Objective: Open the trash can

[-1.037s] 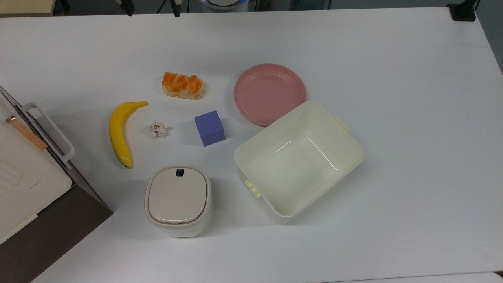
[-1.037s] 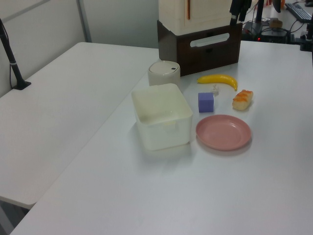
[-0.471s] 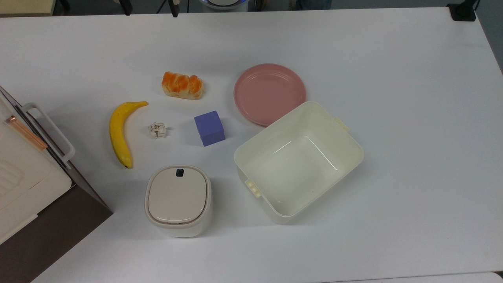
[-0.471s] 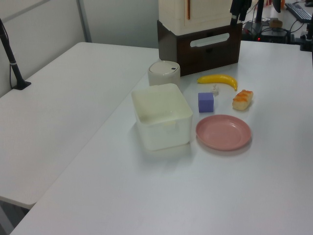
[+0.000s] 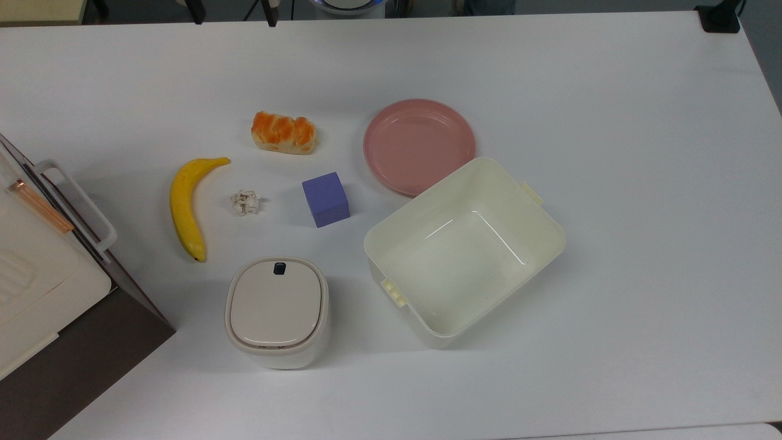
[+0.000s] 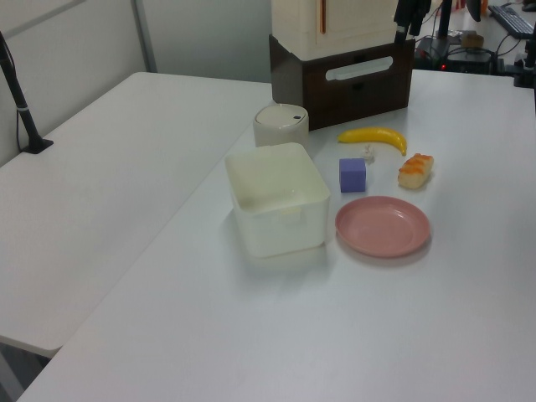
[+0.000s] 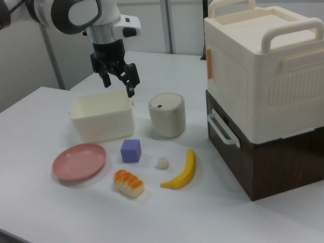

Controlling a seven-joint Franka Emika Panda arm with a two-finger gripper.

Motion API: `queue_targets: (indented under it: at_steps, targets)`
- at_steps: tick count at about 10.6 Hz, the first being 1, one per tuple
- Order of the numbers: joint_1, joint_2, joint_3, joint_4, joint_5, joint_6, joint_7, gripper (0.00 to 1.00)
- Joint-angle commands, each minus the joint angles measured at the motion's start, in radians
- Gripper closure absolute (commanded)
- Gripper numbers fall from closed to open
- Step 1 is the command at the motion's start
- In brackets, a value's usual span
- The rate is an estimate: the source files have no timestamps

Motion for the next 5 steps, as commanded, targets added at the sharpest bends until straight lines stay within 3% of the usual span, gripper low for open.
queue_targets:
  at_steps: [1,5]
  targets:
    - [0.008,-0.002,-0.004,-0.005,-0.053,0.006,0.006,0.05]
    - [0.008,0.002,-0.004,-0.005,-0.05,0.012,0.024,0.05]
